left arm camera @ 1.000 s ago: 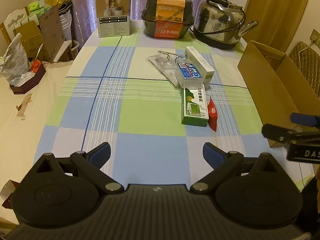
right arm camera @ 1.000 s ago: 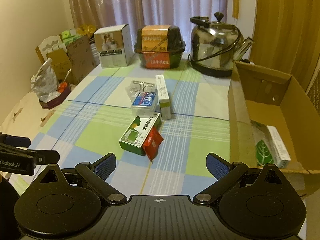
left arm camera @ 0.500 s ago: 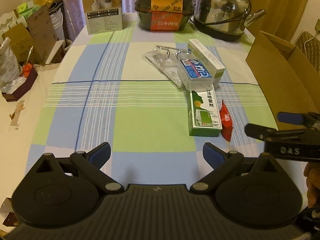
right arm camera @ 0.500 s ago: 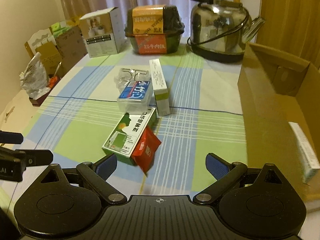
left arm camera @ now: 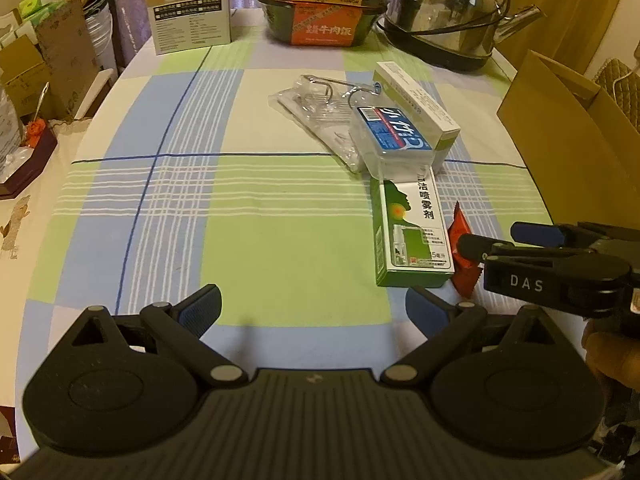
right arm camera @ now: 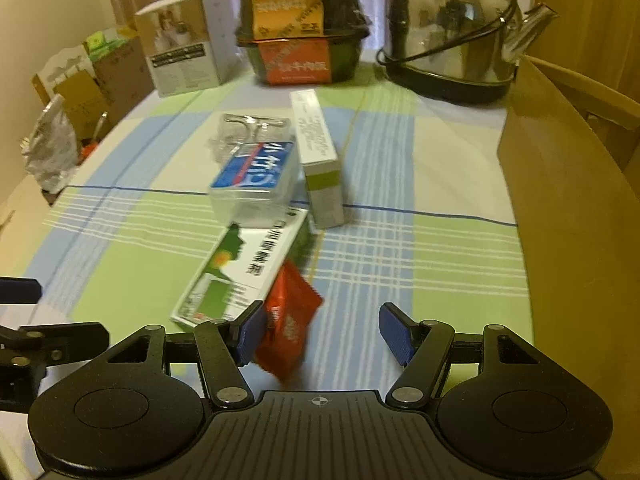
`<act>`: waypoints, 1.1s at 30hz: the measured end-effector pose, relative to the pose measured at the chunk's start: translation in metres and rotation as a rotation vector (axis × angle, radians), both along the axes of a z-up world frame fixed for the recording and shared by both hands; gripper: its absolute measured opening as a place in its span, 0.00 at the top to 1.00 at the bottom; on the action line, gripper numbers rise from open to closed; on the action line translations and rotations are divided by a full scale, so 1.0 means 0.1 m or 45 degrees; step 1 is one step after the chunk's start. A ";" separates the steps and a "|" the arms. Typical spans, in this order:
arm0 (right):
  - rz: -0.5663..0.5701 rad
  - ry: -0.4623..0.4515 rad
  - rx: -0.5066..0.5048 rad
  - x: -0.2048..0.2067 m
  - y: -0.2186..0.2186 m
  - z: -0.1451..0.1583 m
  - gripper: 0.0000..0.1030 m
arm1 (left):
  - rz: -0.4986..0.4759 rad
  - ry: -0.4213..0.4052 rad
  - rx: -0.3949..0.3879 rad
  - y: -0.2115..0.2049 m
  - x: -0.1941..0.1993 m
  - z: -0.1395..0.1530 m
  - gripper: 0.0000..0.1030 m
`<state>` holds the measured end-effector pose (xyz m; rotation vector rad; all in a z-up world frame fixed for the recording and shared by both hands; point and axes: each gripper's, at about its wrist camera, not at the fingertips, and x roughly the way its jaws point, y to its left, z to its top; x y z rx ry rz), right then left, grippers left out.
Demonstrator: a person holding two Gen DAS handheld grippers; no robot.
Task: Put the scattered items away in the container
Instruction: 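Reach the right gripper to the red candy packet and grasp it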
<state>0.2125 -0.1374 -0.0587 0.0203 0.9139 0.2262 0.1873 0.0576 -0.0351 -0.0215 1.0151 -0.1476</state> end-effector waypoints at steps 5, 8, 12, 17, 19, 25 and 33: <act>0.032 0.019 0.030 -0.01 0.02 -0.02 0.33 | -0.008 0.002 -0.010 -0.04 0.04 -0.03 0.06; 0.051 0.027 -0.012 -0.08 0.08 -0.04 0.33 | -0.010 -0.001 -0.019 -0.05 0.05 -0.03 0.06; 0.056 0.061 -0.047 -0.17 0.02 -0.14 0.33 | -0.015 0.002 -0.020 -0.05 0.04 -0.04 0.06; 0.075 0.085 -0.033 -0.24 -0.04 -0.23 0.33 | -0.020 0.005 -0.020 -0.07 0.04 -0.06 0.06; 0.065 0.087 0.007 -0.24 -0.07 -0.24 0.33 | -0.032 0.003 -0.019 -0.09 0.05 -0.07 0.06; 0.076 0.061 0.007 -0.16 -0.05 -0.24 0.47 | -0.072 -0.010 -0.006 -0.15 0.11 -0.07 0.06; 0.073 0.026 -0.057 -0.20 -0.17 -0.23 0.68 | -0.148 -0.041 -0.003 -0.38 0.26 -0.10 0.06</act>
